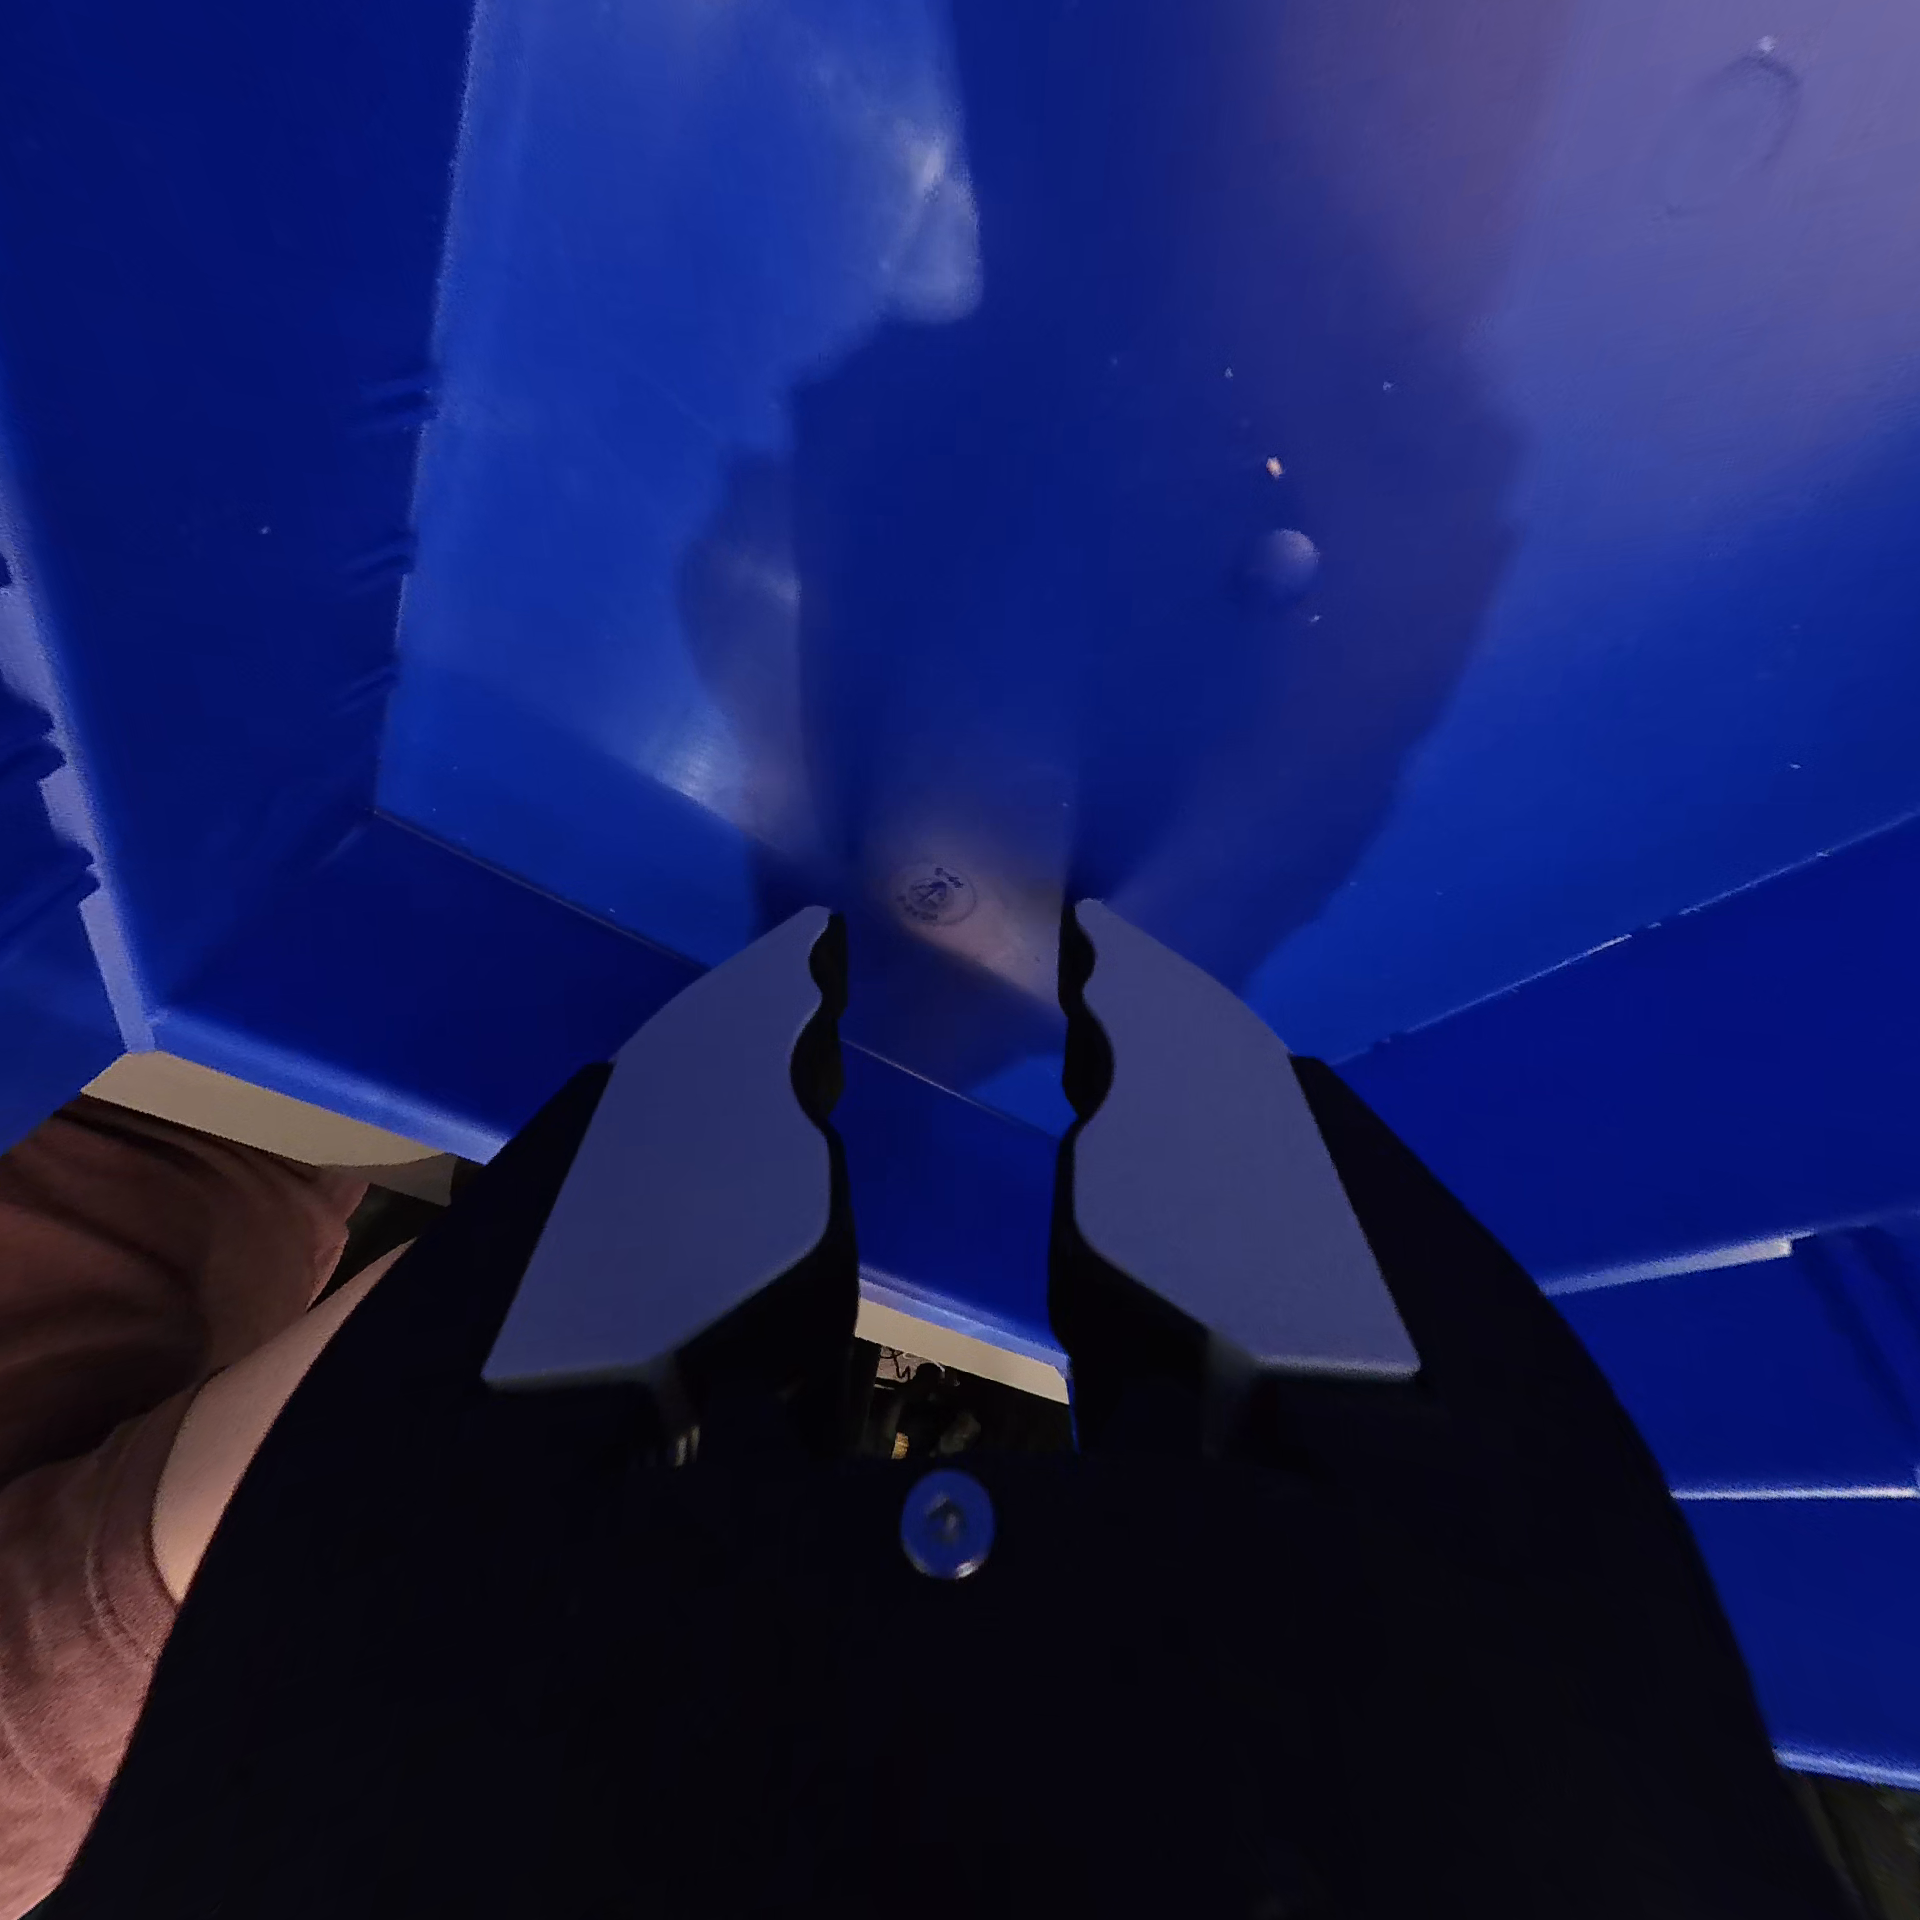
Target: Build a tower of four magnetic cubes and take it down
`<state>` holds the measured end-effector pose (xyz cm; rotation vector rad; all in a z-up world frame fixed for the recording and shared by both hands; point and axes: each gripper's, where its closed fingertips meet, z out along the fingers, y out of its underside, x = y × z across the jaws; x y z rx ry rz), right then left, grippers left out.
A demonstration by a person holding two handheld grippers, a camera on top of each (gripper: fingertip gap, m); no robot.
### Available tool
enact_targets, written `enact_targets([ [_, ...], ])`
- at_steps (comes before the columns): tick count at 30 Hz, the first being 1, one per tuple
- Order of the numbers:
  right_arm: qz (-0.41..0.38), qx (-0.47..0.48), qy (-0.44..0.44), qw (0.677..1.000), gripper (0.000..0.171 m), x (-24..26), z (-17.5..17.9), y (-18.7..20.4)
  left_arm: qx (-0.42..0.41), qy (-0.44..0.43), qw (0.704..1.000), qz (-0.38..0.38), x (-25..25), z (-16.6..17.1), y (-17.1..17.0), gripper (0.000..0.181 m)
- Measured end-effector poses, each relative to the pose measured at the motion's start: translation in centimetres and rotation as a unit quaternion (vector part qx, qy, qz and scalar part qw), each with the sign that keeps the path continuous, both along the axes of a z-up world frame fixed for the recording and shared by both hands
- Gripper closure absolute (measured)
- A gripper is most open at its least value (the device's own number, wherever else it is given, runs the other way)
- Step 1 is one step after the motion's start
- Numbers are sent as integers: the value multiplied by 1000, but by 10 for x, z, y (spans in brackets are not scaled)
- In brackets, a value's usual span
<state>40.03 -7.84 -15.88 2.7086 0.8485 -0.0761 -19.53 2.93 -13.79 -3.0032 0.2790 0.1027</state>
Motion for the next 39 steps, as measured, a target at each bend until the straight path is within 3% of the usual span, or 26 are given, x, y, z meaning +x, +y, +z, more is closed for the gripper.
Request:
enact_targets([
  [6,0,-1,-2,1000,130,0,0,0,91,-77,993,-5,12,56,-2,123],
  [9,0,0,-2,1000,130,0,0,0,169,-122,977,-48,38,98,-1,124],
  [12,0,-1,-2,1000,130,0,0,-1,255,-150,948,-117,79,145,-4,124],
  [16,2,-3,-5,1000,130,0,0,-1,303,-225,891,-253,167,182,-27,124],
  [22,5,-6,-4,1000,130,-1,0,-3,258,-258,824,-433,274,165,-70,125],
  [28,2,-13,2,1000,130,0,1,-4,213,-230,817,-484,308,155,-71,125],
  [39,-3,1,17,1000,131,1,6,0,100,-74,816,-564,314,132,-60,125],
])
